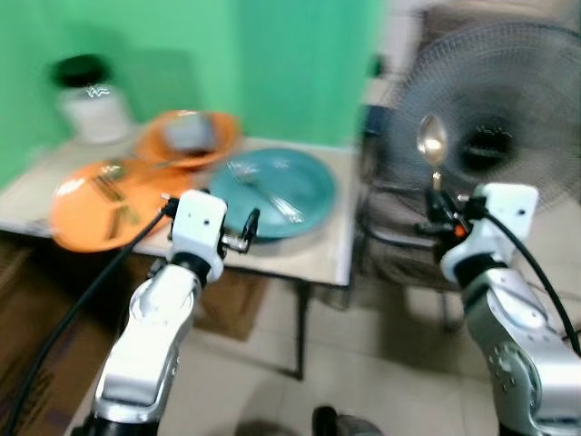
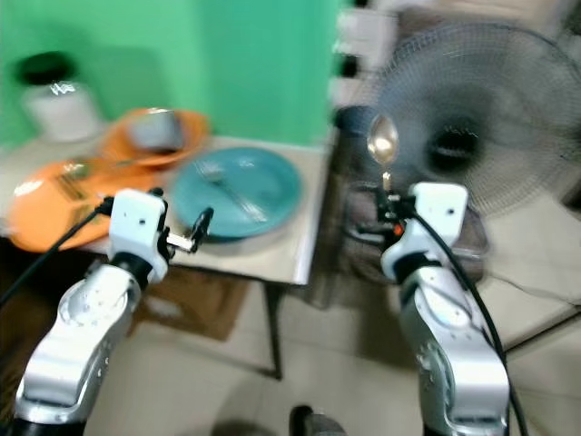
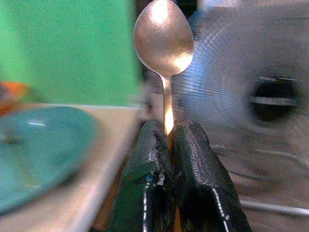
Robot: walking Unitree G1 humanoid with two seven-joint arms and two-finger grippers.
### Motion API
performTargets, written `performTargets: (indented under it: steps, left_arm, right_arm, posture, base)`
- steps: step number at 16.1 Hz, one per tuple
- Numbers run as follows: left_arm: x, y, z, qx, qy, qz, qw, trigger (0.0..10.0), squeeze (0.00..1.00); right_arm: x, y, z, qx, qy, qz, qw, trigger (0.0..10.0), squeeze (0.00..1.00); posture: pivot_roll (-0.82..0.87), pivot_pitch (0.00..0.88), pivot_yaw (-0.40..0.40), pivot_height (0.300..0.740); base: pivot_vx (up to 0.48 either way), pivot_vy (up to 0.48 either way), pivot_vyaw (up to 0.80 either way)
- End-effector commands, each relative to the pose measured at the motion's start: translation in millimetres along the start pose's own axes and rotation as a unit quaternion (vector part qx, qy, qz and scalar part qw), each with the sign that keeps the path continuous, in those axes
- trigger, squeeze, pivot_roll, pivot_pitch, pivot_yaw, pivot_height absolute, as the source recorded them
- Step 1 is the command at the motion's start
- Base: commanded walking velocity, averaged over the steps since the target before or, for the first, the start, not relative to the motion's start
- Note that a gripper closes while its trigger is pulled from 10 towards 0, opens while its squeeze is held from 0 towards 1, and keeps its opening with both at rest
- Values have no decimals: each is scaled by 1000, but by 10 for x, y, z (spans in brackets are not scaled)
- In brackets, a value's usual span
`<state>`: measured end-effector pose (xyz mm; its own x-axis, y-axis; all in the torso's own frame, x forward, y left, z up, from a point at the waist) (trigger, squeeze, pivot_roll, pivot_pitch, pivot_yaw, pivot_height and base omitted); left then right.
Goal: Setting the table
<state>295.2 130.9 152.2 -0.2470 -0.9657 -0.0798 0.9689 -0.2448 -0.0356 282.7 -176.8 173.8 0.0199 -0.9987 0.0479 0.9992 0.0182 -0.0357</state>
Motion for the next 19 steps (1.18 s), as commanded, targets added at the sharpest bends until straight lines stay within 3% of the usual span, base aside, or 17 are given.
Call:
performTargets:
  steps: [1, 4, 12, 16, 19]
  left_arm:
    - [-90, -6, 6, 2, -6, 11, 1000, 10000, 0]
    - [-130, 93, 83, 21, -10, 29, 999, 10000, 0]
    - [-169, 109, 85, 27, -18, 34, 999, 10000, 0]
    - [-212, 99, 48, 16, 2, 37, 999, 10000, 0]
    - [-227, 101, 18, 10, 4, 30, 999, 10000, 0]
  right_arm:
    - [17, 2, -20, -4, -14, -11, 1000, 10000, 0]
    - [57, 22, -21, -17, -24, -28, 999, 10000, 0]
    - [15, 87, -52, -32, -37, -27, 998, 10000, 0]
    - [100, 39, -204, -68, -18, -60, 996, 10000, 0]
    - [106, -24, -257, -81, -15, -69, 994, 10000, 0]
  posture:
    - [55, 0, 24, 740]
    - [56, 0, 12, 740]
    - [46, 0, 31, 740]
    - [59, 0, 29, 740]
    - [39, 0, 47, 740]
  base:
    - [0, 0, 0]
    - [0, 0, -267]
    - [0, 0, -800]
    - [0, 0, -800]
    - [0, 321, -800]
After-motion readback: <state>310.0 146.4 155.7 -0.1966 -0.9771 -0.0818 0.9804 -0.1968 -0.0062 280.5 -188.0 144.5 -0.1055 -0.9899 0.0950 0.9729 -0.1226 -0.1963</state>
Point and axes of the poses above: a point about 5 cm out from each wrist's last joint towards the gripper, its own y axis pointing out of the wrist towards the gripper, its own z axis along the axis of the wrist's last joint, x = y × z, the point moved 3 cm from there along y, pointing out of the wrist towards the gripper, and after that the axes turned 6 degrees about -y, right-handed, at the moved point
